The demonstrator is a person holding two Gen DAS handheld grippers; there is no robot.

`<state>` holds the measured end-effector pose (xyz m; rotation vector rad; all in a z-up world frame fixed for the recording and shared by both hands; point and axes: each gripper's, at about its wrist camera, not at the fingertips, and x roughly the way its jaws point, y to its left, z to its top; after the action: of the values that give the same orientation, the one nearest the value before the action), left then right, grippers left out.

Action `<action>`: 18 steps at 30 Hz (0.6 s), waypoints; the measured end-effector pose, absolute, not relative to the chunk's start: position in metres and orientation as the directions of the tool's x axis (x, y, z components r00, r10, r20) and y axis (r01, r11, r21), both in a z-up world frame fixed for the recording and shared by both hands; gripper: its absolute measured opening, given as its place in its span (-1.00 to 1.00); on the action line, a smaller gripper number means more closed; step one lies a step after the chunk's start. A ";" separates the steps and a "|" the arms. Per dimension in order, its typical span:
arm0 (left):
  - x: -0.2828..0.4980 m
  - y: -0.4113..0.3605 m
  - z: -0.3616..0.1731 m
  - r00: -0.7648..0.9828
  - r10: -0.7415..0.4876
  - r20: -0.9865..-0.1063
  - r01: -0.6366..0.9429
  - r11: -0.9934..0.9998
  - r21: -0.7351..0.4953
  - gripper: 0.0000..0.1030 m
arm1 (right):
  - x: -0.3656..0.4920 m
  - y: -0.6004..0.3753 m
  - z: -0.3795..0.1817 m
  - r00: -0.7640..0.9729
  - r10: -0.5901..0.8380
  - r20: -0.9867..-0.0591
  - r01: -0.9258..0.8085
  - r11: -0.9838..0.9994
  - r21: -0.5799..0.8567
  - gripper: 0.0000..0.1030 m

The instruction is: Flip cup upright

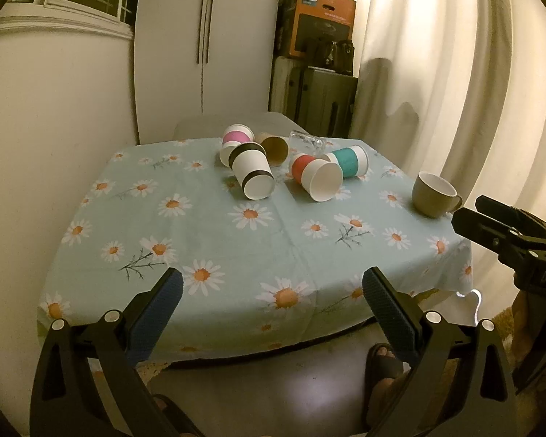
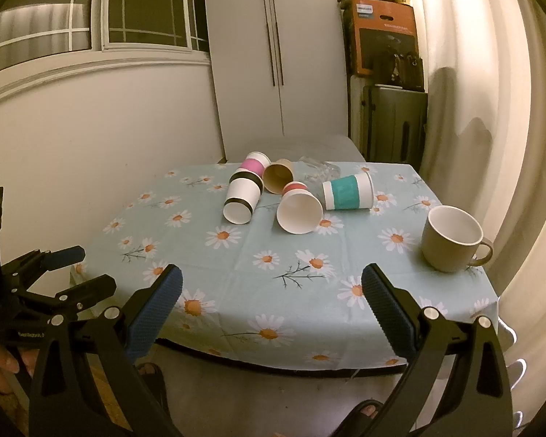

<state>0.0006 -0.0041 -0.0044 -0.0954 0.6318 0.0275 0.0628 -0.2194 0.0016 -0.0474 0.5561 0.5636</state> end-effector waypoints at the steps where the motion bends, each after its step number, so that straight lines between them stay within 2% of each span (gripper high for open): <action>1: 0.000 -0.005 -0.005 0.806 -0.003 -0.592 -0.055 0.995 -0.080 0.87 | 0.063 -0.219 0.001 0.704 0.493 -0.512 -0.519 0.849 0.104 0.90; 18: 0.001 -0.005 -0.004 0.805 -0.007 -0.593 -0.052 0.995 -0.083 0.87 | 0.063 -0.218 0.001 0.703 0.491 -0.514 -0.519 0.849 0.102 0.90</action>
<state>0.0010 -0.0048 -0.0036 -0.0965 0.6345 0.0242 0.0625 -0.2183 0.0006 -0.0516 0.5562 0.5620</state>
